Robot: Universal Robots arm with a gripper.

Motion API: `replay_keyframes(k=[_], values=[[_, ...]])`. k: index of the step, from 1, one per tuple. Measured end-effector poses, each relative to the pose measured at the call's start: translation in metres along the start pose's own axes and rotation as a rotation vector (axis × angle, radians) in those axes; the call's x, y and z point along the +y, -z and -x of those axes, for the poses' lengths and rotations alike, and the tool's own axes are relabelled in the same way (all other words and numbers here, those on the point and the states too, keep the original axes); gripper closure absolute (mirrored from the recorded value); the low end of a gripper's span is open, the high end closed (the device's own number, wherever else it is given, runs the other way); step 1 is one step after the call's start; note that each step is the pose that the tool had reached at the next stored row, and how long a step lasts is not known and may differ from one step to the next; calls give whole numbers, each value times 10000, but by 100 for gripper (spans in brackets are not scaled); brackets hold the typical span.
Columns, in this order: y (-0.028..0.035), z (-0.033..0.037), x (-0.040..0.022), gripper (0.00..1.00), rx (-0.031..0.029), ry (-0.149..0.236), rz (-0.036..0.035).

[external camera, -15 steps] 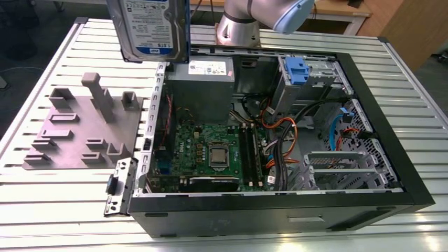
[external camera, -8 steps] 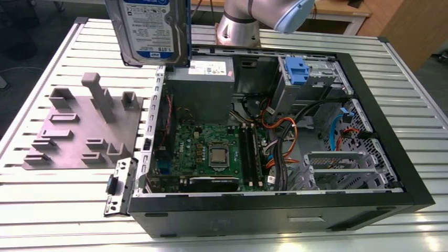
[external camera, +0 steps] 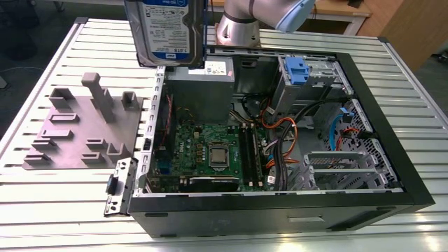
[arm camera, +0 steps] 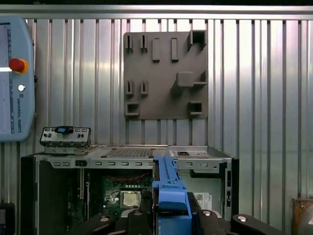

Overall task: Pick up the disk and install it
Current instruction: 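Pick up the disk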

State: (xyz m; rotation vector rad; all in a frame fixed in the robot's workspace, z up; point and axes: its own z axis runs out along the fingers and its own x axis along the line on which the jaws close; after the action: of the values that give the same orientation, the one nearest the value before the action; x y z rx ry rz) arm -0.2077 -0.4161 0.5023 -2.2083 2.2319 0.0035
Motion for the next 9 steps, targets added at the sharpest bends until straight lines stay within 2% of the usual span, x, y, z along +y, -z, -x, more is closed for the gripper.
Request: replay_keyframes(k=[9], values=[[0, 2, -181, 64, 0, -16, 0]])
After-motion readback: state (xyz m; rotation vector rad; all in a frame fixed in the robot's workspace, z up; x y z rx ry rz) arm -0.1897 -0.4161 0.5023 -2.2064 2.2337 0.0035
